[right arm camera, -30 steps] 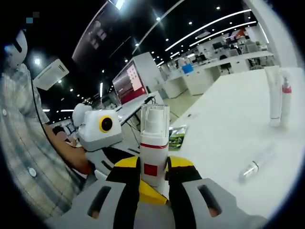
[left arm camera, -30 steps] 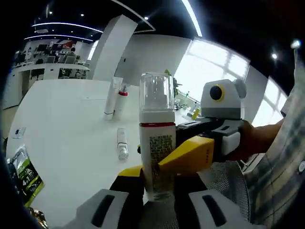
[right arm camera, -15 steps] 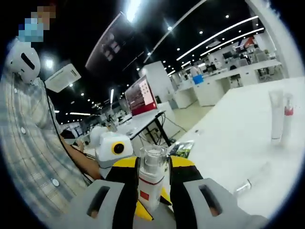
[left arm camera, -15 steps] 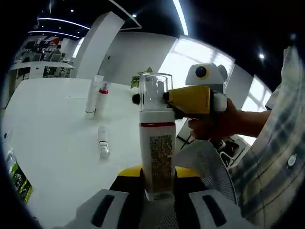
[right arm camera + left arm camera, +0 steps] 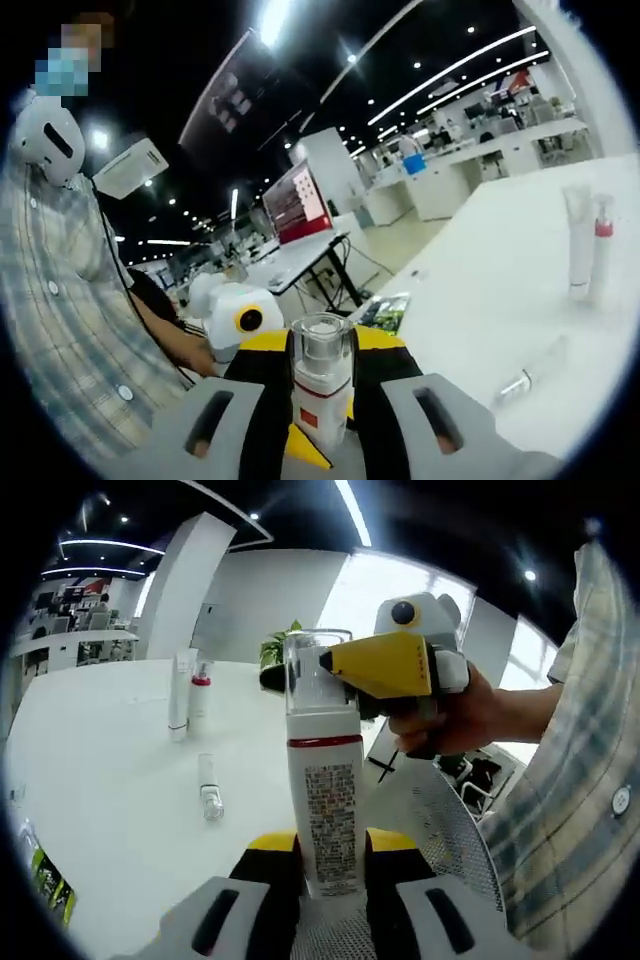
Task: Arrange the skincare products in the storage area until every visible bottle or jar stands upright without overlapping.
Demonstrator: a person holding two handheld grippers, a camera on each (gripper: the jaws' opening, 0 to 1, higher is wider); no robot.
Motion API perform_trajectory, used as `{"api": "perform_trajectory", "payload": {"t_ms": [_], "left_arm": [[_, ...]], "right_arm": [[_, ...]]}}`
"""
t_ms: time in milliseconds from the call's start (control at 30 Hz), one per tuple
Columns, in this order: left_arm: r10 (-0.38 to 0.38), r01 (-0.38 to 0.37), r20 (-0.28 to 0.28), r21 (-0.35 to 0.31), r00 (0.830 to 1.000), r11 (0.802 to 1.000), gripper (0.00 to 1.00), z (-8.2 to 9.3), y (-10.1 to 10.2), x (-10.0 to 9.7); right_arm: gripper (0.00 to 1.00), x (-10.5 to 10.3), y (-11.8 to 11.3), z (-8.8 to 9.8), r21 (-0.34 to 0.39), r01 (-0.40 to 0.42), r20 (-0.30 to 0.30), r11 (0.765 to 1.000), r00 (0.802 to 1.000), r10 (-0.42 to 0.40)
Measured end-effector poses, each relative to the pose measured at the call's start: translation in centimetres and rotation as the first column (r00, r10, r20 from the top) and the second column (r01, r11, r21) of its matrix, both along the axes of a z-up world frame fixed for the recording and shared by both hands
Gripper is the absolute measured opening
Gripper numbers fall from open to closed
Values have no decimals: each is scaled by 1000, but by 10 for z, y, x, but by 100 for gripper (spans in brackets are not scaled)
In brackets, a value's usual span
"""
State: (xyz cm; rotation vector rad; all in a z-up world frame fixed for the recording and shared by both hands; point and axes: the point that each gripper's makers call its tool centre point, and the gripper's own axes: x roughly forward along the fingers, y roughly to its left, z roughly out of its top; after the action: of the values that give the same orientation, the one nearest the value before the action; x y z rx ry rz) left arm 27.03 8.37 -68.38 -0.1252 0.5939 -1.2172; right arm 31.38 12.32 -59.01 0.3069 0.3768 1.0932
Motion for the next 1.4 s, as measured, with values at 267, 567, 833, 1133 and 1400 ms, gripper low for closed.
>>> {"api": "perform_trajectory", "payload": {"t_ms": [267,567,833,1133,1400], "left_arm": [[113,-117,58,85,992,989,30,-10,13,20],[209,-225,132,126,969,966,37,-10,24,36],[183,-212,177,164,967,963,37,-12,22,32],[72,-139,238,278,969,951,37,-29,13,20],[12,-106,313,284,950,953,37,-26,0,10]], "right_arm": [[19,14,3,11,-47,69,83,997,994,-65],[20,28,-28,3,-95,156,103,983,984,-146],[20,30,-45,-7,-93,188,92,978,979,-180],[20,47,-72,-6,-114,258,107,959,963,-246],[20,74,-108,-25,-204,351,118,914,936,-333]]}}
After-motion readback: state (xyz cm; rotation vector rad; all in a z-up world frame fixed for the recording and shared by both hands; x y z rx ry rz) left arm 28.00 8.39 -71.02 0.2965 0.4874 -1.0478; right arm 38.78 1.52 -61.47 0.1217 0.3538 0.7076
